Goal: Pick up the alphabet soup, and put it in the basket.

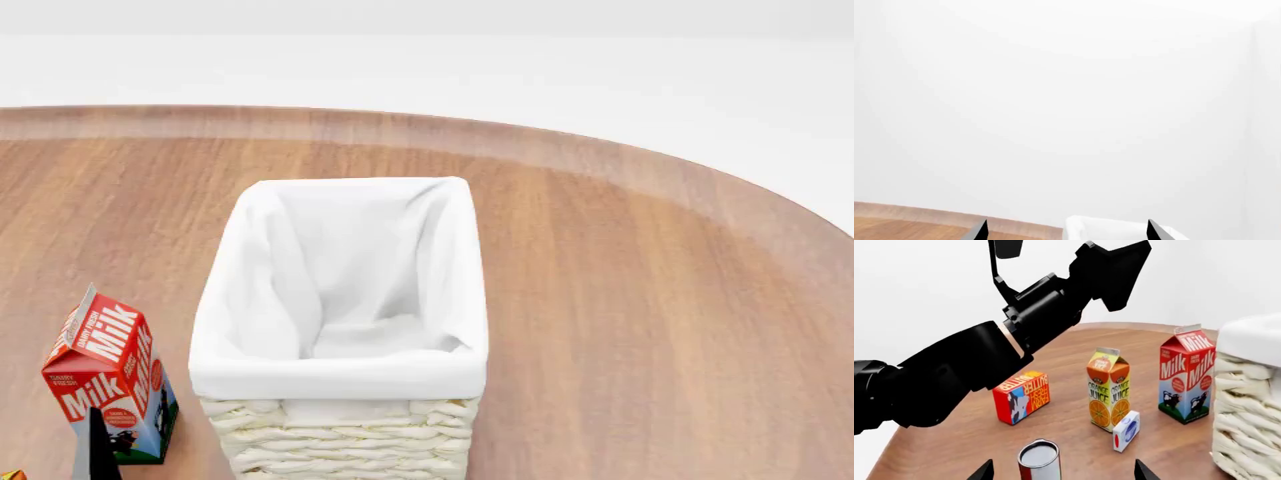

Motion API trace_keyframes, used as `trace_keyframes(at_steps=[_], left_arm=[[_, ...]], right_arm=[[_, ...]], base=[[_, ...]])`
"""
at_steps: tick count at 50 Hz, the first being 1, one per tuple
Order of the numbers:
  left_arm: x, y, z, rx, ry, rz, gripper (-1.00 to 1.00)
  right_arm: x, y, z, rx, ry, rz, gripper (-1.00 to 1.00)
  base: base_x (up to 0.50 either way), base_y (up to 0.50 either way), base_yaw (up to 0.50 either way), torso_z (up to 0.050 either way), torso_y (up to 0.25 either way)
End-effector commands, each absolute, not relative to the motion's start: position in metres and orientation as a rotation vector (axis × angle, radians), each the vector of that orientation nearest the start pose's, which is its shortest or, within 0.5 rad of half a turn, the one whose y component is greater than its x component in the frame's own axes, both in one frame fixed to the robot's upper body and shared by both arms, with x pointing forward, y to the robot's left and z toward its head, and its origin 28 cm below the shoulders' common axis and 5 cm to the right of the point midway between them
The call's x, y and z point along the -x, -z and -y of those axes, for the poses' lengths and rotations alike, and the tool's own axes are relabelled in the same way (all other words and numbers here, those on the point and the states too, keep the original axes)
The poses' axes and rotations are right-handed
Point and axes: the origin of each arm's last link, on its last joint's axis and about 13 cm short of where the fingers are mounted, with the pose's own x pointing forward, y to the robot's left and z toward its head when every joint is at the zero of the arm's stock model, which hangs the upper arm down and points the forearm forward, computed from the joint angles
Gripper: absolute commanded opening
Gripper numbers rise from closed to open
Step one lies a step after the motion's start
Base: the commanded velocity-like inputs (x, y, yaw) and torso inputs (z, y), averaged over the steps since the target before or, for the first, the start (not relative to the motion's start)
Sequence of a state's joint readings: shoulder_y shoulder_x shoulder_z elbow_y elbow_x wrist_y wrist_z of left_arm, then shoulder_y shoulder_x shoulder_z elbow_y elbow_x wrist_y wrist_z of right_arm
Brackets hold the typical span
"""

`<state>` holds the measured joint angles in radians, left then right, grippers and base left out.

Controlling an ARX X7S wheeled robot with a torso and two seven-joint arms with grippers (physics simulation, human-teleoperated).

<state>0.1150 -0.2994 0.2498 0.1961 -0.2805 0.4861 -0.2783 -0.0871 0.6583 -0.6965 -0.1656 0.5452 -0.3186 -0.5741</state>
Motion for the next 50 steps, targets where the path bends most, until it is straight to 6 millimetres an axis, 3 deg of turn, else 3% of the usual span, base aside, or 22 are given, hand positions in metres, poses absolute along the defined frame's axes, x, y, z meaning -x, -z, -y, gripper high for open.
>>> trace_keyframes(at_steps=[1,50], left_arm=[[-0.180,-0.060,-0.216,0.159,0.009,0.466,1.00],[-0.180,-0.060,-0.215,0.159,0.012,0.466,1.00]], right_arm=[[-0.140,-0.009,0.115,-0.044,-1.239,-0.041,1.00],[-0.137,0.006,0.110,0.159,-1.202,-0.073,1.00]], base=[[0.00,0.00,0.00,0.000,0.000],[0.00,0.00,0.00,0.000,0.000]])
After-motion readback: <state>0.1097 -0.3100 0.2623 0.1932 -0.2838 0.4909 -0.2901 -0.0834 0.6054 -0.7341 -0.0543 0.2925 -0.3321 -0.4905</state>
